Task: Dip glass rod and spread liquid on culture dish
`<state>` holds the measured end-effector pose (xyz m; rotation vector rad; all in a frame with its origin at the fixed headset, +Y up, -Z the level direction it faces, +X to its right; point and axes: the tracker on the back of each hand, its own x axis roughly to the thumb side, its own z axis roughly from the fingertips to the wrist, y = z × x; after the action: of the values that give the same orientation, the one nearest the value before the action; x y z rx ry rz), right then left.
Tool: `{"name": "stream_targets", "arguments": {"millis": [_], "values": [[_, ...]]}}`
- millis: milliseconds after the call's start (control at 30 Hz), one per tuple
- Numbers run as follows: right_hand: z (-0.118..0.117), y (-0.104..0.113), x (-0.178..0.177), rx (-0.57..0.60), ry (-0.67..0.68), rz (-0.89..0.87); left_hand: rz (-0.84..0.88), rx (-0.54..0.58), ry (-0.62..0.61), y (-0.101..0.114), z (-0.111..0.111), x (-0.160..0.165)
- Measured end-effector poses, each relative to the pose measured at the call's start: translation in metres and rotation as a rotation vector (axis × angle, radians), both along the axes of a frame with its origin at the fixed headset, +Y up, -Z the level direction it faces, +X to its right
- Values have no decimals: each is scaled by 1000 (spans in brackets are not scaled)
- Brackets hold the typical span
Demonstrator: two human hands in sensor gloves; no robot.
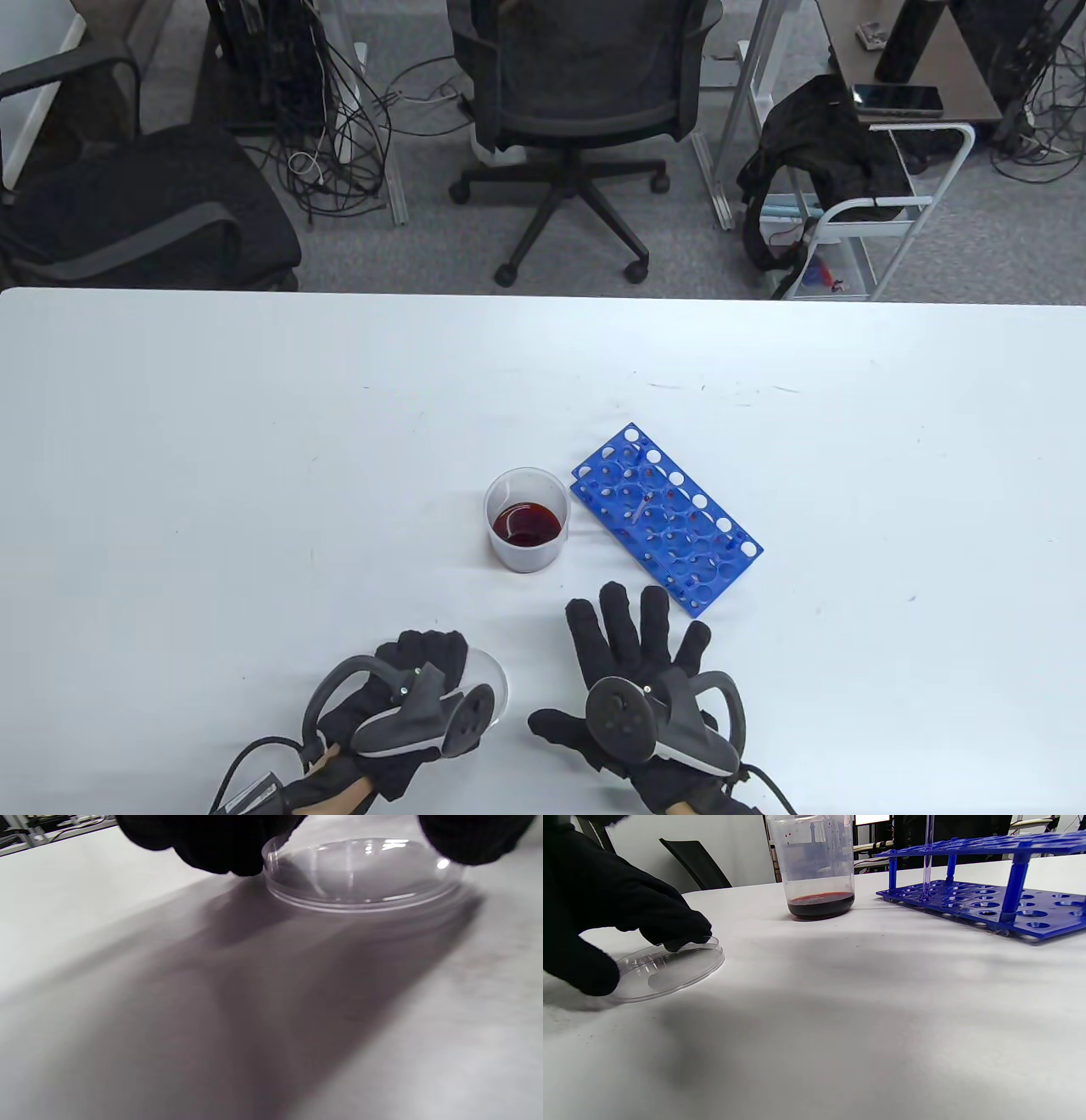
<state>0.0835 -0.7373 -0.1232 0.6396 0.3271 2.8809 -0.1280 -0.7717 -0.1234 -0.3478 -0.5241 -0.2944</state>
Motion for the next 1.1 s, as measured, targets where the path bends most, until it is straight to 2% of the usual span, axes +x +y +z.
{"name": "stream_targets", "arguments": {"millis": [133,367,467,667,800,933,1000,1100], "values": [[-1,0,1,-5,-2,0,4,8,-59,-2,13,14],[-1,0,2,-6,-4,-2,-6,-79,-31,5,11,8],[-1,0,3,-7,-3,-4,80,-36,22,25,11,-5],[-1,2,3,11,-2,-32,121,78,163,56,7,-49],[-1,2,4,4,-7,-72,174,84,255,58,4,-80],[-2,2,7,1,-21,-101,196,52,310,45,-3,-107],[-3,1,9,-3,-36,-121,229,22,311,42,-3,-110],[-6,3,11,11,-65,-148,238,50,295,45,-2,-108]]}}
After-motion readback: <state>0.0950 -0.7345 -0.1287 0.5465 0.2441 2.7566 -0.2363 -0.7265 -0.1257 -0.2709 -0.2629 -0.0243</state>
